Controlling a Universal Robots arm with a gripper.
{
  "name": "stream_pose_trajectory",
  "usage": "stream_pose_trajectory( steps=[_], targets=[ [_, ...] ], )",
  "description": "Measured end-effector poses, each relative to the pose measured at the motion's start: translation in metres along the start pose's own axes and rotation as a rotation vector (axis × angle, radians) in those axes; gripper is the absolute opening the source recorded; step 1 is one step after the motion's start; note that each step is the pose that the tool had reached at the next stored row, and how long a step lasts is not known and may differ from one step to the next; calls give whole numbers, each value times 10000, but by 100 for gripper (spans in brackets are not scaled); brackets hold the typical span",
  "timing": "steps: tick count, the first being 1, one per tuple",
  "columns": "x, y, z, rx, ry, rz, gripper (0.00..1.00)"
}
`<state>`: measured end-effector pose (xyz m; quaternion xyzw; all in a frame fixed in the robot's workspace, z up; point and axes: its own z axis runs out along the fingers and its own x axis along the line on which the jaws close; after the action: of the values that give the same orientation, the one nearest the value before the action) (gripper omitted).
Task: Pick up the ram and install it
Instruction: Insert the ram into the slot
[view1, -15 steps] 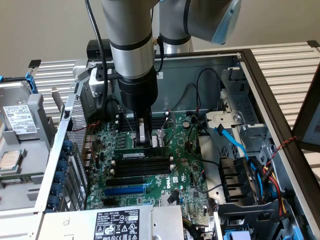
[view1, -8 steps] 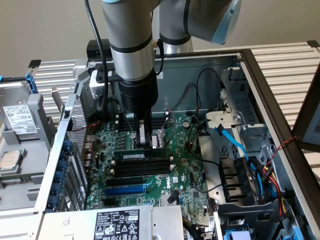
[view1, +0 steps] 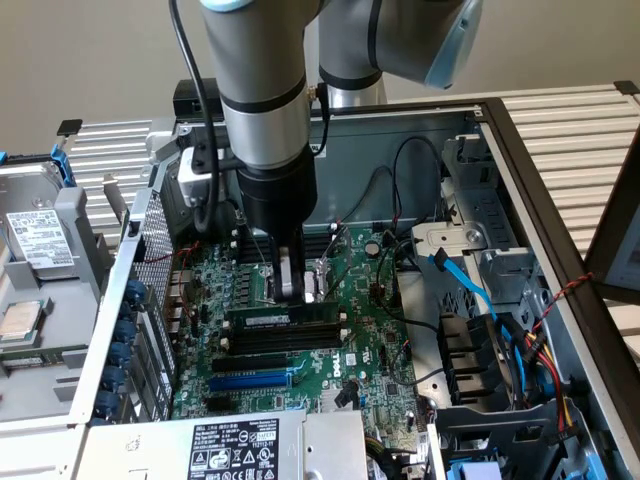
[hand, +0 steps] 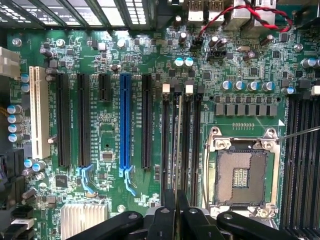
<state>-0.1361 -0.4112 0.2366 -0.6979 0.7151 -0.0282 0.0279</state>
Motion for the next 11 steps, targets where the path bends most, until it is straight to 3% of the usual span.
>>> stream_pose_trajectory(
  steps=[11],
  targets=[
    [47, -1, 1, -2, -9, -112, 13]
  ],
)
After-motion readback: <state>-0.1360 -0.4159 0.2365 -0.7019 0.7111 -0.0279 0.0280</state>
